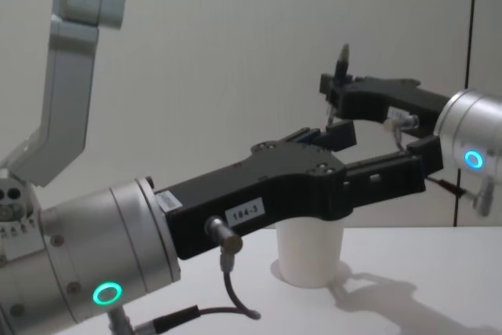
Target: Place the pen into the pen holder.
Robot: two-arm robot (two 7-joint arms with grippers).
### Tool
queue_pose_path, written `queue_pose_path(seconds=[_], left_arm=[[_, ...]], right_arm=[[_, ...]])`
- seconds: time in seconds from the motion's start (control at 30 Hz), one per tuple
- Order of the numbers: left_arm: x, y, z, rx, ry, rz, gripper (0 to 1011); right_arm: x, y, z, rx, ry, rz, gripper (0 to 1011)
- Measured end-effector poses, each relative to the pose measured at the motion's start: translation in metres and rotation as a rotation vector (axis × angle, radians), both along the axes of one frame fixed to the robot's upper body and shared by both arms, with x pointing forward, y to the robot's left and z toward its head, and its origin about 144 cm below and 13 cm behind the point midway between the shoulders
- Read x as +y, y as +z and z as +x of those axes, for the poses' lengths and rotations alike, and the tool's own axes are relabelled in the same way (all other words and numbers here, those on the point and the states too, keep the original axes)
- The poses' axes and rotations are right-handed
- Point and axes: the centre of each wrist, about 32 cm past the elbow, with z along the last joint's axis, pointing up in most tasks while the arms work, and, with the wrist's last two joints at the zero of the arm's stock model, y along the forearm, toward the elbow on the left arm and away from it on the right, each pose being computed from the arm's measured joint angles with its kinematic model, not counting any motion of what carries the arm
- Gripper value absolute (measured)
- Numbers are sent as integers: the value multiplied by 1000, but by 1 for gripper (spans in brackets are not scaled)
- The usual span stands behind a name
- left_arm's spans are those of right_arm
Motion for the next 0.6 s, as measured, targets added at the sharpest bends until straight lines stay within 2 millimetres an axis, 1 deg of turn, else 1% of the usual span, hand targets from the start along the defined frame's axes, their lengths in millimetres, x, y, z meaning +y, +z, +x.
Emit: queue_pose_path(seconds=[0.33, 0.43, 0.47, 0.53, 0.57, 0.6], left_arm=[[0, 0, 0, 0, 0, 0, 1001], [0, 0, 0, 0, 0, 0, 1001], [0, 0, 0, 0, 0, 0, 1001], [0, 0, 0, 0, 0, 0, 1001], [0, 0, 0, 0, 0, 0, 1001], [0, 0, 0, 0, 0, 0, 1001]], right_arm=[[7, -4, 8, 39, 21, 7, 126], [8, -5, 9, 44, 25, 7, 168], [9, -5, 9, 48, 26, 8, 211], [9, -5, 10, 51, 28, 8, 245], [10, -6, 10, 53, 29, 8, 300], [10, -6, 10, 54, 29, 8, 323]])
